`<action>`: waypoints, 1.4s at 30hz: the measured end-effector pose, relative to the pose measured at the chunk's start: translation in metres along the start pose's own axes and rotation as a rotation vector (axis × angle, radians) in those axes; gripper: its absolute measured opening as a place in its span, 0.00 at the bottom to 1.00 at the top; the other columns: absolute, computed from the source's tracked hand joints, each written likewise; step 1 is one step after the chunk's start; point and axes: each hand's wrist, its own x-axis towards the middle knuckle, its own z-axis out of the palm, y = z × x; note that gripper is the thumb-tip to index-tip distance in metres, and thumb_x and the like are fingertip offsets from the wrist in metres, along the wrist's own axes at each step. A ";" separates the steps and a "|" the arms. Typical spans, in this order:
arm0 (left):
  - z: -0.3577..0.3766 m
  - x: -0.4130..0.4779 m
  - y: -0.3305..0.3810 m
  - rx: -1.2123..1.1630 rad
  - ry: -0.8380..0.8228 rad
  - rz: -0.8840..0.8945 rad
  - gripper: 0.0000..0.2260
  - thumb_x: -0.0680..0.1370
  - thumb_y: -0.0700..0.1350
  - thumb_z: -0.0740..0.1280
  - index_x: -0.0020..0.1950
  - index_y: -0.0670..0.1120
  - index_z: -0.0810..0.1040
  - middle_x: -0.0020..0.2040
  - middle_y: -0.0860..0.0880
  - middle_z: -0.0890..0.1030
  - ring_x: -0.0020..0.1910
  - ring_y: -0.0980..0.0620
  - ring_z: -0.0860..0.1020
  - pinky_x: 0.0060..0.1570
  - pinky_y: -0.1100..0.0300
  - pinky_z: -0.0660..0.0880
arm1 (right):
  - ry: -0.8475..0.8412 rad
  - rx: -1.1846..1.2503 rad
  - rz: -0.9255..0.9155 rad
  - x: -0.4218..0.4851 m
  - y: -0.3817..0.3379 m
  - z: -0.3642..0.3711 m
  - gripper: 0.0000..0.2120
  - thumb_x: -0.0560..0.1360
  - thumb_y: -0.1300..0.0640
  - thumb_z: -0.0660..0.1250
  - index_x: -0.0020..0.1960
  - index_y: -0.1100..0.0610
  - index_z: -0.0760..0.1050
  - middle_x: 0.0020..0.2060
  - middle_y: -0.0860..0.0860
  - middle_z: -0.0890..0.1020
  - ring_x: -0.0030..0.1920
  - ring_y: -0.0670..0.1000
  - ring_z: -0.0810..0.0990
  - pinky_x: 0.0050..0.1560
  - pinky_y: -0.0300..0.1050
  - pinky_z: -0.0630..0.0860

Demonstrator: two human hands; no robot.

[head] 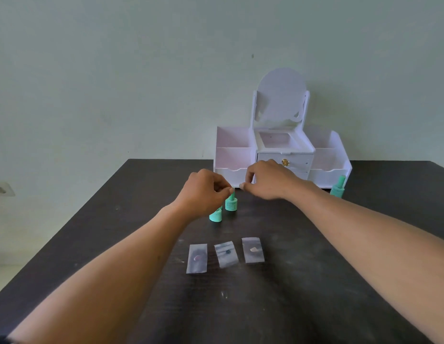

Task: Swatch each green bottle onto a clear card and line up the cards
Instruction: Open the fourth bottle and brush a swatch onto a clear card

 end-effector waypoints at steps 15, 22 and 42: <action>0.132 0.069 0.100 -0.058 -0.242 0.179 0.07 0.77 0.49 0.70 0.52 0.50 0.86 0.44 0.53 0.85 0.44 0.57 0.80 0.49 0.61 0.77 | 0.135 0.111 0.426 -0.036 0.196 -0.035 0.14 0.74 0.45 0.68 0.59 0.45 0.75 0.57 0.54 0.80 0.56 0.57 0.79 0.50 0.50 0.75; 0.174 0.102 0.115 -0.060 -0.315 0.173 0.08 0.78 0.49 0.69 0.53 0.50 0.86 0.46 0.53 0.85 0.43 0.57 0.79 0.47 0.63 0.75 | 0.119 0.077 0.485 -0.011 0.242 -0.019 0.20 0.76 0.47 0.68 0.67 0.49 0.74 0.64 0.55 0.77 0.63 0.61 0.76 0.55 0.53 0.76; 0.148 0.028 0.112 -0.045 -0.311 0.155 0.09 0.75 0.52 0.73 0.53 0.51 0.85 0.46 0.55 0.84 0.44 0.60 0.79 0.49 0.64 0.75 | 0.063 0.137 0.238 -0.087 0.180 -0.039 0.04 0.76 0.53 0.71 0.48 0.52 0.83 0.34 0.45 0.74 0.36 0.51 0.76 0.34 0.43 0.69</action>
